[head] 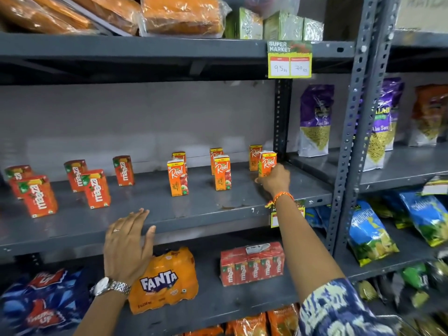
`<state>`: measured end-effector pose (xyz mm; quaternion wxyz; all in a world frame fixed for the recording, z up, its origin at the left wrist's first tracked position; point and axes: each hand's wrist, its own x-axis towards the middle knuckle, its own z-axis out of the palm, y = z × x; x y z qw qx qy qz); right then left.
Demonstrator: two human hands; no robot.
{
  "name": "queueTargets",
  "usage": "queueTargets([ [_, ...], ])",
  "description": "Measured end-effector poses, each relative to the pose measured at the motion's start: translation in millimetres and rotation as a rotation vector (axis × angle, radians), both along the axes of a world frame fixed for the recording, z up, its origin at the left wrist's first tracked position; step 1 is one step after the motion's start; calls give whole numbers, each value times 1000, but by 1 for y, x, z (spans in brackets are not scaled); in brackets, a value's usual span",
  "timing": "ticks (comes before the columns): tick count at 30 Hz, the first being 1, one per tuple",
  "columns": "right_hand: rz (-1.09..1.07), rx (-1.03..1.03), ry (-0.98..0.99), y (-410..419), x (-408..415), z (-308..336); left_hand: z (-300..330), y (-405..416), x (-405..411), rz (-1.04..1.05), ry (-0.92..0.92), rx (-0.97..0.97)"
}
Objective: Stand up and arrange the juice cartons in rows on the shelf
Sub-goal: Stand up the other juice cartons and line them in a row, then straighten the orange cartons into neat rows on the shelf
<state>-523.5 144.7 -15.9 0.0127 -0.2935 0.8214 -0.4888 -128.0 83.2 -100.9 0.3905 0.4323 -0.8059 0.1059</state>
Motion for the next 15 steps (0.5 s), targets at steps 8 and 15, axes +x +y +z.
queueTargets([
  [8,-67,-219,335,36,97,4,-4,-3,2,-8,14,-12],
  [15,204,-396,782,-3,228,-59,0,-3,6,-32,15,20],
])
